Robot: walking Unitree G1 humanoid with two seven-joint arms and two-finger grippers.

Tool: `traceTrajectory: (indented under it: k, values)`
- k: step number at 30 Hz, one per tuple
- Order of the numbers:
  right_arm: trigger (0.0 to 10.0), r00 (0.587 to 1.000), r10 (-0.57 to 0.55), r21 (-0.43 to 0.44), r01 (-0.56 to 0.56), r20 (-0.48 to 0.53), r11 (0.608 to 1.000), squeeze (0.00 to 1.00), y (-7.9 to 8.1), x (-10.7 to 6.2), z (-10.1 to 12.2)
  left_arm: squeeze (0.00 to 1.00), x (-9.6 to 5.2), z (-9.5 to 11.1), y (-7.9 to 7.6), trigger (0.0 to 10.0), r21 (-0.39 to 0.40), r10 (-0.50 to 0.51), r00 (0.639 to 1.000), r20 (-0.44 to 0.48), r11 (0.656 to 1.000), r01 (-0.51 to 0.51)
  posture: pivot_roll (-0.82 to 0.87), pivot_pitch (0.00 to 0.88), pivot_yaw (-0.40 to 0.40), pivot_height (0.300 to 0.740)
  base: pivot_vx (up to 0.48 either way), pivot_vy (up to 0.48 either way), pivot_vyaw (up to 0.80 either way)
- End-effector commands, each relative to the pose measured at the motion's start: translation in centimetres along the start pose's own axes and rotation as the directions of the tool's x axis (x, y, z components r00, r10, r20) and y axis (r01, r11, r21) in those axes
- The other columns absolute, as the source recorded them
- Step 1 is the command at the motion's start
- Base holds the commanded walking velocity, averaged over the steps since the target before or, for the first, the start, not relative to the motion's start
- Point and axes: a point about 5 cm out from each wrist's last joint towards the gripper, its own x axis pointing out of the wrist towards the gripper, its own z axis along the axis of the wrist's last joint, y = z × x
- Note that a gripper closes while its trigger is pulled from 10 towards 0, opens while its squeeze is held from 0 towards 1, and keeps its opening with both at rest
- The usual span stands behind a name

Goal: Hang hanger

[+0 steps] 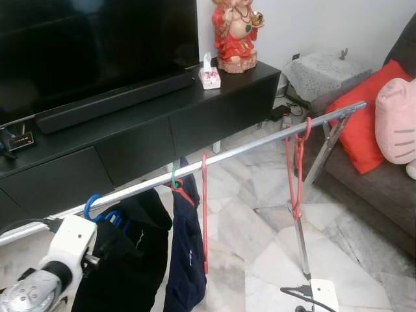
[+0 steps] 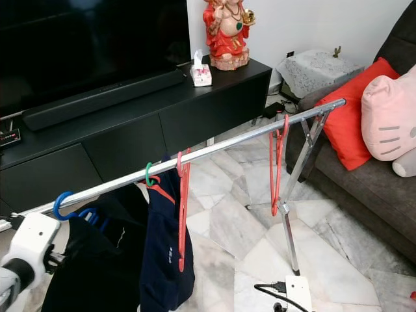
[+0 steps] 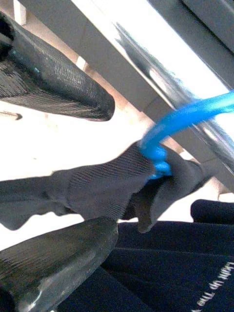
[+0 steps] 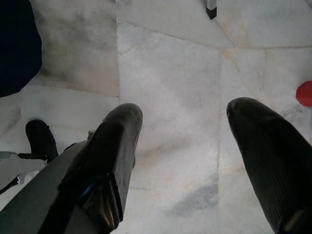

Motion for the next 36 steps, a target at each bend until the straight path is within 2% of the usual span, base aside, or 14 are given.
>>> traceTrajectory:
  k: [1, 5, 13, 16, 18, 22, 27, 32, 36]
  values:
    - [10.0, 1.000, 0.000, -0.006, 0.000, -0.001, 1.000, 0.00, -0.1, 0.0, 0.2, 0.00, -0.7, -0.7, 0.4, 10.0, 0.007, -0.051, 0.998, -0.022, 0.999, 0.051, -0.03, 0.000, 0.021, 0.740, 0.000, 0.000, 0.00]
    - [10.0, 1.000, 0.001, -0.006, -0.001, 0.000, 1.000, 0.00, -0.1, 0.0, 0.2, 0.00, -1.8, -1.9, 0.5, 10.0, -0.032, -0.132, 0.991, -0.029, 0.991, 0.131, -0.03, 0.000, 0.021, 0.740, 0.000, 0.000, 0.00]
    - [10.0, 1.000, 0.002, -0.006, -0.002, 0.000, 1.000, 0.00, -0.1, 0.0, 0.2, 0.00, -2.1, -2.9, 1.5, 10.0, 0.005, -0.096, 0.993, -0.073, 0.995, 0.096, -0.03, 0.000, 0.023, 0.740, 0.000, 0.000, 0.00]
    - [10.0, 1.000, 0.000, 0.003, 0.000, 0.002, 1.000, 0.00, -0.1, 0.0, 0.2, 0.00, -0.9, -1.5, 0.5, 10.0, -0.086, -0.092, 0.995, 0.050, 0.992, 0.096, -0.03, 0.000, 0.022, 0.740, 0.000, 0.000, 0.00]
    - [10.0, 1.000, 0.004, 0.003, -0.004, 0.002, 1.000, 0.00, 0.0, 0.0, 0.2, 0.00, -0.6, -1.0, -0.2, 10.0, -0.126, -0.122, 0.988, 0.091, 0.983, 0.132, -0.03, 0.000, 0.022, 0.740, 0.000, 0.000, 0.00]
    - [10.0, 1.000, 0.011, 0.005, -0.011, 0.003, 1.000, 0.00, 0.0, 0.0, 0.2, 0.00, -0.5, -0.6, -1.3, 10.0, -0.157, -0.180, 0.977, 0.119, 0.968, 0.197, -0.03, 0.000, 0.021, 0.740, 0.000, 0.000, 0.00]
    - [10.0, 1.000, 0.011, 0.002, -0.011, 0.001, 1.000, 0.00, 0.0, 0.0, 0.2, 0.00, -0.3, -0.4, -1.6, 10.0, -0.170, -0.180, 0.975, 0.130, 0.965, 0.200, -0.03, 0.000, 0.020, 0.740, 0.000, 0.000, 0.00]
    - [10.0, 1.000, 0.012, 0.000, -0.012, -0.001, 1.000, 0.00, 0.0, 0.0, 0.1, 0.00, 0.1, -0.1, -3.5, 10.0, -0.178, -0.234, 0.961, 0.149, 0.949, 0.259, -0.03, 0.000, 0.020, 0.740, 0.000, 0.109, 0.00]
    - [10.0, 1.000, 0.013, 0.001, -0.013, -0.001, 1.000, 0.00, 0.0, 0.0, 0.1, 0.00, 0.3, 0.0, -3.7, 10.0, -0.185, -0.230, 0.961, 0.155, 0.949, 0.257, -0.03, 0.000, 0.018, 0.740, 0.000, 0.281, 0.00]
